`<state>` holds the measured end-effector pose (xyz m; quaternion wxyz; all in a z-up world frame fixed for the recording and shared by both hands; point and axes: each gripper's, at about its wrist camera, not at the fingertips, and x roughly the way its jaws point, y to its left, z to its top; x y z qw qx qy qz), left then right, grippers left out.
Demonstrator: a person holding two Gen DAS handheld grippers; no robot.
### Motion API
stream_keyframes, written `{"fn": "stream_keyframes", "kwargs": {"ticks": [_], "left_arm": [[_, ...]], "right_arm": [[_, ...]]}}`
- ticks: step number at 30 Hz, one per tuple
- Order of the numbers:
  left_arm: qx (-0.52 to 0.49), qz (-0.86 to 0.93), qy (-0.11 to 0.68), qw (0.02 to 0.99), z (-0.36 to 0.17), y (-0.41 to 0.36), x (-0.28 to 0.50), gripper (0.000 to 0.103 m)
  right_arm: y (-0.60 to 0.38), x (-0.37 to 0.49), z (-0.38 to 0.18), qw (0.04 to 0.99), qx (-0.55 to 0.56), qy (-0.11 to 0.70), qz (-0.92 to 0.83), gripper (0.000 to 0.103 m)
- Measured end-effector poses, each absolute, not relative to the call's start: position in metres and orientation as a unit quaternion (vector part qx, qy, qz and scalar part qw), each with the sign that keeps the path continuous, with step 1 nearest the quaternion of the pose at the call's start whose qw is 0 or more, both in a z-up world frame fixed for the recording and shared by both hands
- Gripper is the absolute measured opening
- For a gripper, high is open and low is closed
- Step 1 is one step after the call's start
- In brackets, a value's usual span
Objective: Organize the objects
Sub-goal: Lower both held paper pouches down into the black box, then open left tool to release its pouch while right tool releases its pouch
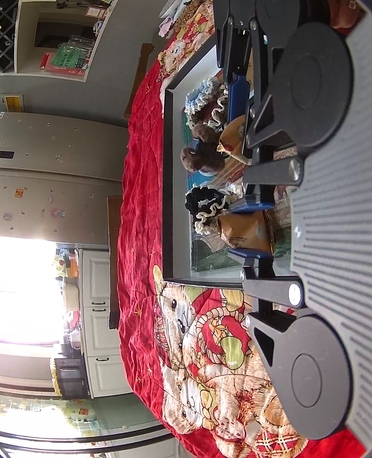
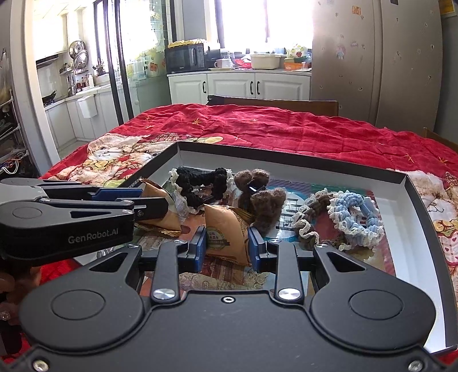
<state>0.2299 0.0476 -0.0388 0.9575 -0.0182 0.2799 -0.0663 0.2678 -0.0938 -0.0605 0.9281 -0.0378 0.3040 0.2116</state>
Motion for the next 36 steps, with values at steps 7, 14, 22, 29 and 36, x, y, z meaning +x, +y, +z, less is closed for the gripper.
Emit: {"fn": "stream_keyframes", "kwargs": {"ticks": [7,14,22,29,36], "left_arm": [[-0.005,-0.064,0.277,0.959,-0.0402,0.0444,0.2288,0.031],[0.005,-0.064,0.277,0.959,-0.0422,0.0419,0.2281,0.044],[0.002,-0.063,0.271,0.961,-0.0405,0.0425,0.2270,0.053],[-0.003,-0.064,0.267,0.961,-0.0391,0.0434,0.2260,0.055],[-0.003,-0.062,0.260,0.964,-0.0369,0.0432,0.2236,0.060]], "right_arm": [[-0.0936,0.2678,-0.0622,0.928,-0.037,0.304,0.212,0.030],[-0.0937,0.2682,-0.0638,0.928,-0.039,0.303,0.212,0.031],[-0.0946,0.2670,-0.0637,0.931,-0.041,0.296,0.209,0.031],[-0.0957,0.2654,-0.0619,0.932,-0.041,0.292,0.209,0.036],[-0.0989,0.2635,-0.0590,0.935,-0.035,0.286,0.208,0.039]]}}
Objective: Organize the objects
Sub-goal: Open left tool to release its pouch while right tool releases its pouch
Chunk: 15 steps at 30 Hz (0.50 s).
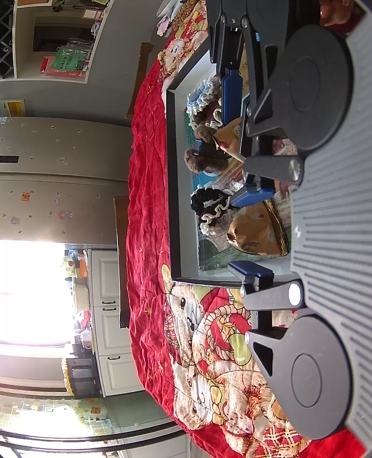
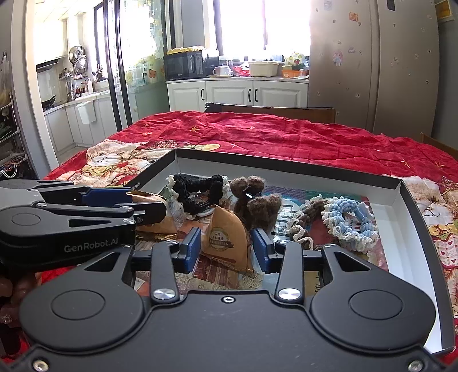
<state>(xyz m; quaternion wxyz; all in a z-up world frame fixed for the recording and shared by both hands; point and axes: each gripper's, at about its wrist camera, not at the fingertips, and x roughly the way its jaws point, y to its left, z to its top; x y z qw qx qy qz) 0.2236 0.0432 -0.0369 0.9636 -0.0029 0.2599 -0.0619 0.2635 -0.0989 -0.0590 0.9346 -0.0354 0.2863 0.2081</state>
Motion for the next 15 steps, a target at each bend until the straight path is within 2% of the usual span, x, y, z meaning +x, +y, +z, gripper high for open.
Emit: {"fn": "stream_keyframes", "kwargs": {"ticks": [15], "left_arm": [[-0.012,-0.060,0.242,0.968,-0.024,0.044,0.212,0.065]], "right_arm": [[-0.105,0.249,-0.041,0.942,-0.037,0.266,0.203,0.040]]}}
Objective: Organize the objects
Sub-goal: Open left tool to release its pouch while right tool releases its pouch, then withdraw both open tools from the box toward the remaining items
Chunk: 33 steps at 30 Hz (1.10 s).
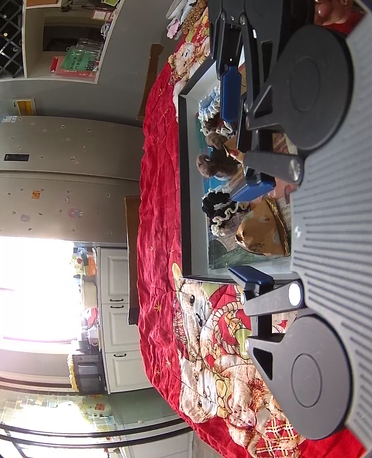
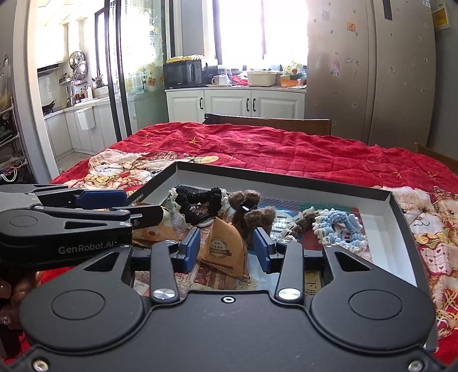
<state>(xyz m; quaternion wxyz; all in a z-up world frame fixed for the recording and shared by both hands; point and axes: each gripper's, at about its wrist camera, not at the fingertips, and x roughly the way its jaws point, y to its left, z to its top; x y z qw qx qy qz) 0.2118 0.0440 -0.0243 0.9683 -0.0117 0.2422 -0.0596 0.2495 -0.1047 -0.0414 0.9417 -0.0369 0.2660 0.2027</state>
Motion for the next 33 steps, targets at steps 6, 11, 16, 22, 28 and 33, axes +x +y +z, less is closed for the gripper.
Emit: {"fn": "stream_keyframes", "kwargs": {"ticks": [6,11,16,22,28,33], "left_arm": [[-0.017,-0.065,0.236,0.969,-0.016,0.042,0.204,0.065],[-0.016,-0.070,0.232,0.970,-0.010,0.039,0.199,0.065],[-0.017,-0.075,0.230,0.970,-0.005,0.036,0.195,0.066],[-0.017,-0.079,0.228,0.970,0.001,0.034,0.190,0.067],[-0.008,-0.082,0.225,0.971,0.009,0.027,0.181,0.068],[-0.002,-0.091,0.224,0.970,0.015,0.021,0.170,0.070]], "right_arm": [[-0.112,0.244,-0.031,0.945,-0.030,0.259,0.197,0.040],[-0.117,0.239,-0.024,0.947,-0.028,0.254,0.196,0.040],[-0.124,0.233,-0.015,0.949,-0.028,0.248,0.192,0.040],[-0.134,0.224,-0.005,0.952,-0.026,0.243,0.187,0.040],[-0.147,0.213,0.001,0.954,-0.022,0.239,0.182,0.040],[-0.159,0.203,0.005,0.955,-0.016,0.237,0.178,0.041]]}}
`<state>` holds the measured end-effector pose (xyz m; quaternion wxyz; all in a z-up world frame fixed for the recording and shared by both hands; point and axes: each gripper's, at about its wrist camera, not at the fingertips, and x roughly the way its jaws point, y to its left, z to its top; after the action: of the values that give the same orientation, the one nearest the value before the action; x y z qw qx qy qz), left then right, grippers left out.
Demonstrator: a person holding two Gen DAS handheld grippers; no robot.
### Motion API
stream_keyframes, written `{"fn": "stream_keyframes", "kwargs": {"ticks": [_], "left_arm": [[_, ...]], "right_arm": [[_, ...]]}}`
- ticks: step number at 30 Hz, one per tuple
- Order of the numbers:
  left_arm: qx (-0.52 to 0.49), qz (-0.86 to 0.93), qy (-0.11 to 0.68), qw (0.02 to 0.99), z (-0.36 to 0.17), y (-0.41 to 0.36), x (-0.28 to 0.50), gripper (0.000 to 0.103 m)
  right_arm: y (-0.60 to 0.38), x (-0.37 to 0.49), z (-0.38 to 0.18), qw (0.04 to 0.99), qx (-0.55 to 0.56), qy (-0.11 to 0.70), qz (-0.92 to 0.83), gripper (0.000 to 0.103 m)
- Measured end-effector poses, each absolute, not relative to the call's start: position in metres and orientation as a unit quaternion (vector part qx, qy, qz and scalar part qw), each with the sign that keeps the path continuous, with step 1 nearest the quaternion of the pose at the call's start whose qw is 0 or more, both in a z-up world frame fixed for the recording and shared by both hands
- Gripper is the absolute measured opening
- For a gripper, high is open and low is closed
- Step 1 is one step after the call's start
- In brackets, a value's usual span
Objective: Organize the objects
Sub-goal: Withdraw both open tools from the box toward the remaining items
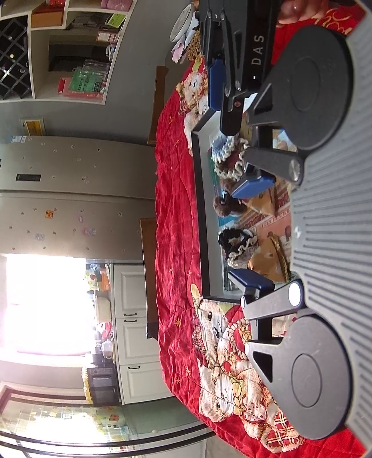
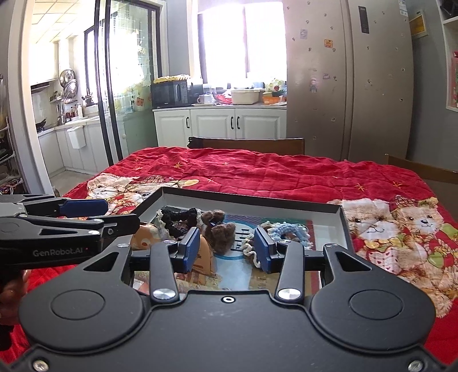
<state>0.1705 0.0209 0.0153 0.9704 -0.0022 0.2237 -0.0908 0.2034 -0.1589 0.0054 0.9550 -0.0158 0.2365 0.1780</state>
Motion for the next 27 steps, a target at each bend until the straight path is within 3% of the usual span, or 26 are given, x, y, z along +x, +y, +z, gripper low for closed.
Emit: {"fn": "stream_keyframes", "kwargs": {"ticks": [27], "left_arm": [[0.022,-0.151,0.220,0.964,0.024,-0.006,0.108,0.076]], "right_arm": [[-0.214,0.125,0.017,0.961,-0.006,0.223,0.165,0.047]]}}
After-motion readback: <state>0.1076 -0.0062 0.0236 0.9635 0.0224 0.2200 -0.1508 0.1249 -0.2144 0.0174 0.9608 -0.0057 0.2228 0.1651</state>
